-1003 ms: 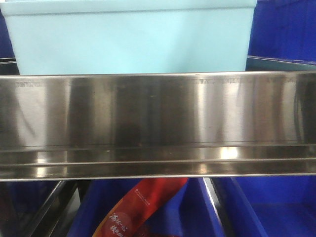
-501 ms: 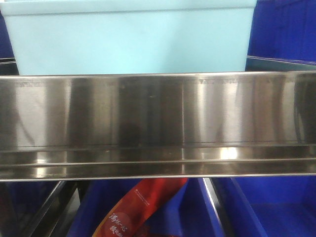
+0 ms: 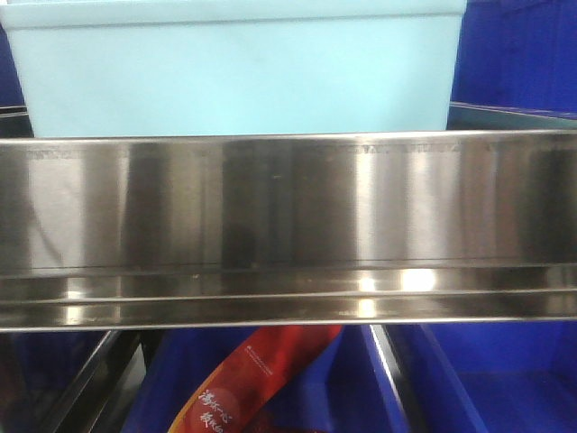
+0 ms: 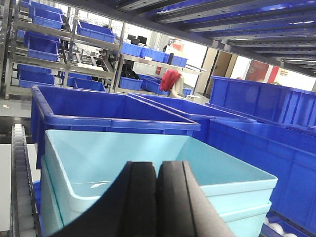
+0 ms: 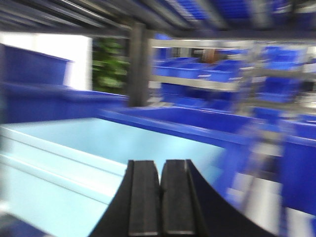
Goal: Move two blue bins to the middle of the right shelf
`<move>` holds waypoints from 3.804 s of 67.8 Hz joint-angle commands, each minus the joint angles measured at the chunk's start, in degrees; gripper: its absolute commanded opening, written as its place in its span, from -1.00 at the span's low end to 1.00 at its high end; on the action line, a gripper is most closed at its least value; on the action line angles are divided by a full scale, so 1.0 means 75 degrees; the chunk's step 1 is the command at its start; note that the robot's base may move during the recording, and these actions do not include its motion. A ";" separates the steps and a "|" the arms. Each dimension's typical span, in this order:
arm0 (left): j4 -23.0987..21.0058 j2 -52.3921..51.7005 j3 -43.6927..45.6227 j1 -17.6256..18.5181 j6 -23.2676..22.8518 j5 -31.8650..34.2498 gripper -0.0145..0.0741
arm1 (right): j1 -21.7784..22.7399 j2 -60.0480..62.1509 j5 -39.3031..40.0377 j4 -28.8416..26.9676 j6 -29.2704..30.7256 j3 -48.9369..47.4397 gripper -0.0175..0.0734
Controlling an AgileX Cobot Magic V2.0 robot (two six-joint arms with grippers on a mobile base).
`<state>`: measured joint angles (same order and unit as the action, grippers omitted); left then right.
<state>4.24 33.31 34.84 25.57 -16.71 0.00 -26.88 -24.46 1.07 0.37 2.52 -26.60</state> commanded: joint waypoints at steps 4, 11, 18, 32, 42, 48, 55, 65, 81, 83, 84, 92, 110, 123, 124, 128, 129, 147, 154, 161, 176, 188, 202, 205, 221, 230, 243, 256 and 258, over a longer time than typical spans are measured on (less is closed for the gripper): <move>0.0020 -0.0046 0.0006 0.0042 0.0023 0.0130 -0.92 | 0.1313 0.0789 -0.0259 -0.0514 0.0621 0.0688 -0.97; 0.0020 -0.0046 0.0006 0.0042 0.0023 0.0130 -0.92 | 0.2131 0.1298 -0.0637 -0.0514 0.0621 0.1179 -0.97; 0.0020 -0.0046 0.0006 0.0042 0.0023 0.0130 -0.92 | 0.2686 0.1777 -0.0765 -0.0514 0.0621 0.1758 -0.97; 0.0020 -0.0046 0.0006 0.0042 0.0023 0.0130 -0.92 | 0.2939 0.2540 -0.0710 -0.0514 0.0604 0.2765 -0.97; 0.0020 -0.0046 0.0006 0.0042 0.0023 0.0130 -0.92 | 0.3023 0.3191 -0.0412 -0.0514 0.0134 0.3492 -0.97; 0.0020 -0.0046 0.0006 0.0042 0.0023 0.0130 -0.92 | 0.3023 0.3262 -0.0460 -0.0450 0.0002 0.3547 -0.97; 0.0020 -0.0046 0.0006 0.0042 0.0023 0.0166 -0.92 | 0.3023 0.3262 -0.0591 -0.0155 0.0002 0.3547 -0.97; 0.0020 -0.0046 0.0006 0.0042 0.0023 0.0150 -0.92 | 0.3023 0.3262 -0.0474 -0.0138 0.0002 0.3547 -0.97; 0.0020 -0.0046 0.0006 0.0042 0.0023 0.0150 -0.92 | 0.3023 0.3262 -0.0426 -0.0352 -0.0009 0.3547 -0.97; 0.0020 -0.0046 0.0006 0.0042 0.0023 0.0150 -0.92 | 0.3023 0.3262 -0.0413 -0.0364 -0.0009 0.3547 -0.97; 0.0020 -0.0046 0.0006 0.0042 0.0023 0.0150 -0.92 | 0.3023 0.3262 -0.0382 -0.0364 -0.0009 0.3547 -0.97; 0.0020 -0.0046 0.0006 0.0042 0.0023 0.0150 -0.92 | 0.3023 0.3262 -0.0261 -0.0364 -0.0009 0.3547 -0.97; 0.0020 -0.0046 0.0006 0.0042 0.0023 0.0150 -0.92 | 0.3023 0.3262 -0.0261 -0.0364 -0.0009 0.3547 -0.97; 0.0020 -0.0046 0.0006 0.0042 0.0023 0.0150 -0.92 | 0.3023 0.3262 -0.0261 -0.0364 -0.0009 0.3547 -0.97; 0.0020 -0.0046 0.0006 0.0042 0.0023 0.0150 -0.92 | 0.3023 0.3262 -0.0261 -0.0364 -0.0009 0.3547 -0.97; 0.0020 -0.0046 0.0006 0.0042 0.0023 0.0125 -0.92 | 0.3023 0.3262 -0.0261 -0.0364 -0.0009 0.3547 -0.97; 0.0020 -0.0046 0.0006 0.0042 0.0023 0.0097 -0.92 | 0.3023 0.3262 -0.0261 -0.0364 -0.0009 0.3547 -0.97; -0.0114 -0.0698 -0.0893 -0.1241 0.1657 0.0302 -0.92 | 0.3023 0.3262 -0.0261 -0.0364 -0.0009 0.3547 -0.97; -0.0133 -0.1218 -0.1512 -0.2041 0.1670 0.0237 -0.92 | 0.3023 0.3262 -0.0261 -0.0364 -0.0009 0.3547 -0.97; -0.0133 -0.1794 -0.2099 -0.2735 0.1670 0.0067 -0.92 | 0.3023 0.3262 -0.0261 -0.0364 -0.0009 0.3547 -0.97; -0.0133 -0.2960 -0.3247 -0.3464 0.1670 0.0082 -0.92 | 0.3023 0.3262 -0.0261 -0.0364 -0.0009 0.3547 -0.97; -0.0133 -0.3707 -0.4095 -0.3527 0.1670 0.0233 -0.92 | 0.3023 0.3262 -0.0261 -0.0364 -0.0009 0.3547 -0.97; -0.0133 -0.4441 -0.4645 -0.3527 0.1670 0.0395 -0.92 | 0.3023 0.3262 -0.0261 -0.0364 -0.0009 0.3547 -0.97; -0.0149 -0.4441 -0.4645 -0.3527 0.1670 0.0219 -0.92 | 0.3023 0.3262 -0.0261 -0.0364 -0.0009 0.3547 -0.97; -0.0164 -0.4441 -0.4645 -0.3527 0.1670 0.0326 -0.92 | 0.3023 0.3262 -0.0261 -0.0364 -0.0009 0.3547 -0.97; -0.0164 -0.4441 -0.4645 -0.3527 0.1670 0.0311 -0.92 | 0.3023 0.3262 -0.0261 -0.0364 -0.0009 0.3547 -0.97; -0.0164 -0.4441 -0.4645 -0.3527 0.1670 0.0311 -0.92 | 0.3023 0.3262 -0.0261 -0.0364 -0.0009 0.3547 -0.97; -0.0164 -0.4441 -0.4645 -0.3527 0.1670 0.0311 -0.92 | 0.3023 0.3262 -0.0261 -0.0364 -0.0009 0.3547 -0.97; -0.0164 -0.4441 -0.4645 -0.3527 0.1670 0.0311 -0.92 | 0.3023 0.3262 -0.0261 -0.0364 -0.0009 0.3547 -0.97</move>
<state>3.27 0.41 -0.13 -0.69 -4.37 1.40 -4.36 -0.16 -2.18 -2.04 2.61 0.00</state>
